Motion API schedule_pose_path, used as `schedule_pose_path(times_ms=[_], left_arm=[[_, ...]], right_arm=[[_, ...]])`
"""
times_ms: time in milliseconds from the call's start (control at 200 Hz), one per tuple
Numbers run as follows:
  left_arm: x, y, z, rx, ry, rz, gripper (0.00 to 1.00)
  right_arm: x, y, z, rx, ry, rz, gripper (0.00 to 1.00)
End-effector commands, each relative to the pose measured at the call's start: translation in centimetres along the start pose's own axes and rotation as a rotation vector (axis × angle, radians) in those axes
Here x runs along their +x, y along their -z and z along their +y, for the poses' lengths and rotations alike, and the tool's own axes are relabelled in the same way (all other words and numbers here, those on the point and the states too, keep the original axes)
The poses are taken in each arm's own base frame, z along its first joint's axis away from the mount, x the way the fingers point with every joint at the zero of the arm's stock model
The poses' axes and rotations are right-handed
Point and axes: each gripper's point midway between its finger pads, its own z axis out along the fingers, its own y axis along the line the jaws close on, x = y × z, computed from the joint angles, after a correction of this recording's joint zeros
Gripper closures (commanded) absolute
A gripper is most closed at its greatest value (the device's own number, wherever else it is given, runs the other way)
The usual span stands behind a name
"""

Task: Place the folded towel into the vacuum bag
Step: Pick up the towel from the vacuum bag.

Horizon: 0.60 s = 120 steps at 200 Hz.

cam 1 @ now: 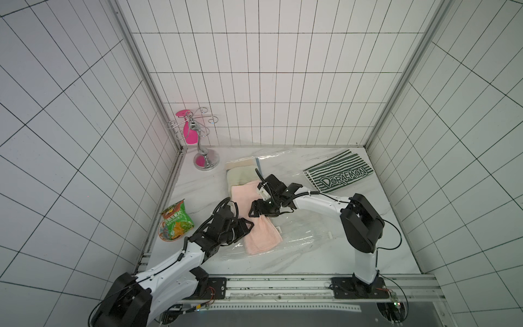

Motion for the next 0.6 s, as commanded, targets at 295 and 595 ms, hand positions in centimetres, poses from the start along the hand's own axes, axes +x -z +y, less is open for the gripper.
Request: schedule_pose_path(times_ms=[295, 595], left_arm=[[-1.1, 1.3, -6.3, 0.247, -0.093, -0.023, 0.53], [-0.1, 0.2, -4.9, 0.212, -0.127, 0.020, 0.49]], right_arm=[[-1.3, 1.4, 4.5, -0.202, -0.012, 0.007, 0.23], [-0.9, -0.5, 5.4, -0.268, 0.015, 0.097, 0.22]])
